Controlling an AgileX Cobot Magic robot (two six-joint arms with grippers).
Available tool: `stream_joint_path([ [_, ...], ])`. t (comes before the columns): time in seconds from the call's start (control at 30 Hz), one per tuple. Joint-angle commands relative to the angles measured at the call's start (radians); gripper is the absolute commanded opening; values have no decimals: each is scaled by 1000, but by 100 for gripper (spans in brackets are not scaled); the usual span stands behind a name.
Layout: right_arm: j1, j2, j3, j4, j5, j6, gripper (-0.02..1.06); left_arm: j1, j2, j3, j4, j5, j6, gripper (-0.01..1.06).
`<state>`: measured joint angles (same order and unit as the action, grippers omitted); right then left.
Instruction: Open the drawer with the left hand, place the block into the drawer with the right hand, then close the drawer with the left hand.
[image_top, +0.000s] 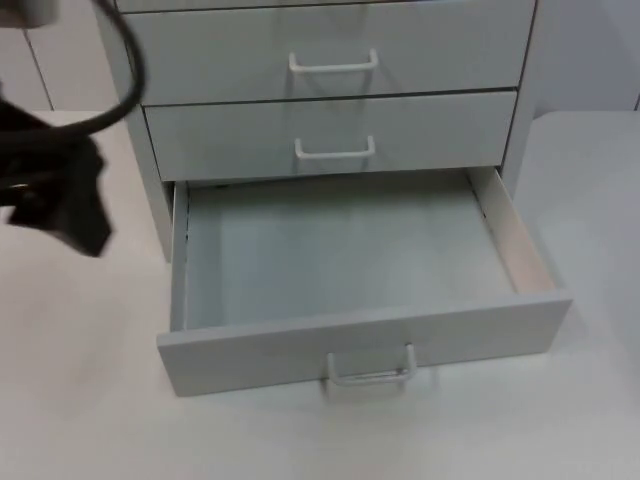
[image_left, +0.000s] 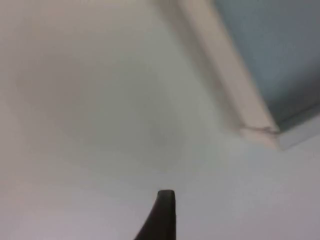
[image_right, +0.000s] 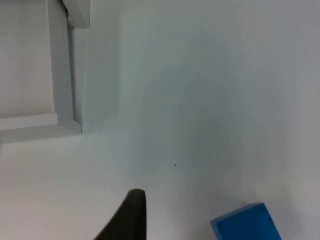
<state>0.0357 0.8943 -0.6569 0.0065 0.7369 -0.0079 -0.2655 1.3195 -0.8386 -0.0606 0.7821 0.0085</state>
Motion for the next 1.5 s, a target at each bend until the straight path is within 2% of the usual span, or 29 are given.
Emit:
stream_joint_path([
  [0.0,-3,-3,2,0,-1,-3,105,17,-27,12,61,13,-73,82],
  [0.13,-3,-3,2,0,-1,-3,105,46,-71,38,96,18,-103,84],
  [0.23,-3,-3,2,0,0,-3,105,67,-96,62,96,11,-103,89],
  [0.37,-3,-3,2,0,0,-3,105,130,-140,76,95,-11,-69,104],
  [0.43,-3,-3,2,0,0,-3,105,140,-146,76,87,-16,-57,105],
  [0.8,-3,-3,2,3,6,-5,105,162,-168,76,61,-45,-35,105],
  [0.93,-3,-3,2,8,75,-68,105,162,-169,76,61,-56,-35,105],
  [1.13,-3,-1,0,17,128,-137,105,162,-169,76,75,-56,-35,105],
  [1.27,-3,37,-3,1,225,-167,105,162,-169,76,75,-51,-35,105],
  [1.47,-3,147,-3,-7,234,-199,105,162,-169,76,75,-51,-35,105],
])
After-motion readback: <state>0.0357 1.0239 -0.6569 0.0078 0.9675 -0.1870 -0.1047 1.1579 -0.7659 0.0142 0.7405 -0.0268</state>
